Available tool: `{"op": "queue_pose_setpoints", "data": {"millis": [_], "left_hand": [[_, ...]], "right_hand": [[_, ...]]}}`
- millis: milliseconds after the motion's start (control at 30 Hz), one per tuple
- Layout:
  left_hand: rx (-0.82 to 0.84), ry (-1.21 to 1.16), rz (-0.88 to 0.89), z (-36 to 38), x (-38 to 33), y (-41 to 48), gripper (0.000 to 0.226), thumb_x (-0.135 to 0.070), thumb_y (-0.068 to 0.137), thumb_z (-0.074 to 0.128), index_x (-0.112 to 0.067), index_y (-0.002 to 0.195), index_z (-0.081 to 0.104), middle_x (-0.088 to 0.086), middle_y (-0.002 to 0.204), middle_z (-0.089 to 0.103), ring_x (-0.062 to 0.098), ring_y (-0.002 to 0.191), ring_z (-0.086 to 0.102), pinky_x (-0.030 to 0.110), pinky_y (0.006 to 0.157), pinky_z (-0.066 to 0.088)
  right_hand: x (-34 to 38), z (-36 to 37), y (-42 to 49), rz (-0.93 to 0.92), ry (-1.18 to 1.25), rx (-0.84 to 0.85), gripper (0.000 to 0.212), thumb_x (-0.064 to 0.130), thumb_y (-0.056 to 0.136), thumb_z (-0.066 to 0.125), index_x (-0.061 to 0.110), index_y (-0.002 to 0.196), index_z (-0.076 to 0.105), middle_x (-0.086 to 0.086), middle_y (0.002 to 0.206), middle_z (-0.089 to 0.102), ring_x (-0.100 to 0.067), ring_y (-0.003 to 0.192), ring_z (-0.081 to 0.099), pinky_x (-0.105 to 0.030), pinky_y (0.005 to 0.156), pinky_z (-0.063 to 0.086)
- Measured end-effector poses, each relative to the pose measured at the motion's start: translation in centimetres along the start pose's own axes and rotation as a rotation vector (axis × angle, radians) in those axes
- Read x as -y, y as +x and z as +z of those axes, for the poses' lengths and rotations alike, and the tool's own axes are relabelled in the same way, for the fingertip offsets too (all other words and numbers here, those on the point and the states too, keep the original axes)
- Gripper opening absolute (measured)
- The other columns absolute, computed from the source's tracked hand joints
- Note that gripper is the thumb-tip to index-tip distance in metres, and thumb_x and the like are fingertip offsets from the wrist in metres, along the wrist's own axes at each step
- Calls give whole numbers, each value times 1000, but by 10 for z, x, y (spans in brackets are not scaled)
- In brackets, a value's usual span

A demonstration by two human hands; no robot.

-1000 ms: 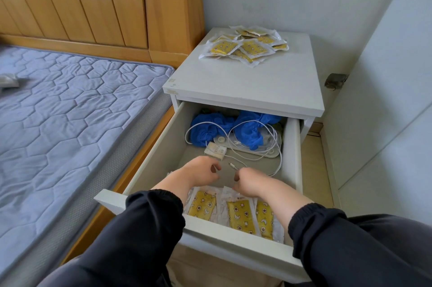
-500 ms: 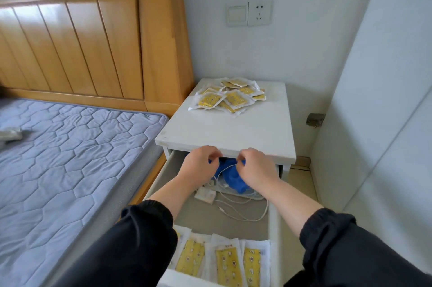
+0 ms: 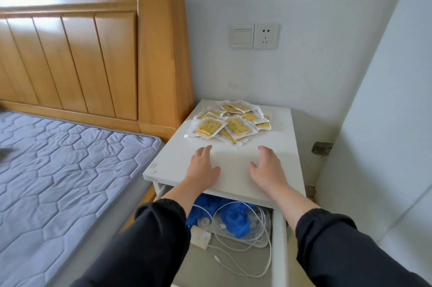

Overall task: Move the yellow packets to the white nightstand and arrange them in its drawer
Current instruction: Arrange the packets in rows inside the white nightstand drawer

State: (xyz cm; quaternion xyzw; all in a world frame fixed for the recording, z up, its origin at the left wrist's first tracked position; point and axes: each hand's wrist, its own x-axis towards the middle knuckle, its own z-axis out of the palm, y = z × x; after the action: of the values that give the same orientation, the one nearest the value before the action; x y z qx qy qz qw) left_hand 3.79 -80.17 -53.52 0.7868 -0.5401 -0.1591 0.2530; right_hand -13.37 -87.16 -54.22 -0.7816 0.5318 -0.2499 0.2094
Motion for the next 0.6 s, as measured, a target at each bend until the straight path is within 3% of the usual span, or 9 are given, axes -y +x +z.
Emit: {"op": "queue_pose_setpoints", "data": {"millis": [167,233,367,467,600], "left_hand": [[-127,152,-93,11,10,34,98,-60,85,55,-25,152,-7,1,161,-9,22,148,-4,46,118,8],[-185,132,-97,10,14,51,97,-66,85,49,-28,152,-11,0,160,-16,20,148,-12,50,118,5],[-351,151,2,5,24,83,74,-62,93,32,-33,152,-2,0,161,-12,18,147,-14,54,117,1],[-445,270,157,7,27,104,66,-59,95,29,-33,152,10,-1,162,-4,18,148,-10,53,116,-3],[-371,325,141,10,26,122,66,-61,93,29,-36,151,10,-4,161,-1,18,148,-9,56,115,-2]], "right_hand": [[-6,12,41,-10,39,-75,64,23,89,56,7,144,27,-9,147,31,-26,137,29,-43,112,27],[-9,17,63,2,80,-142,63,26,88,57,8,142,30,-9,147,32,-26,136,30,-46,111,28],[-15,22,106,76,38,-318,62,38,92,50,11,143,29,-11,153,26,-27,142,21,-53,114,18],[-17,26,130,-58,-138,-420,56,40,93,47,15,142,35,-10,154,25,-25,144,17,-55,114,10],[-16,35,160,-127,-332,-237,57,50,94,37,28,145,30,-4,159,10,-23,146,5,-57,114,2]]}}
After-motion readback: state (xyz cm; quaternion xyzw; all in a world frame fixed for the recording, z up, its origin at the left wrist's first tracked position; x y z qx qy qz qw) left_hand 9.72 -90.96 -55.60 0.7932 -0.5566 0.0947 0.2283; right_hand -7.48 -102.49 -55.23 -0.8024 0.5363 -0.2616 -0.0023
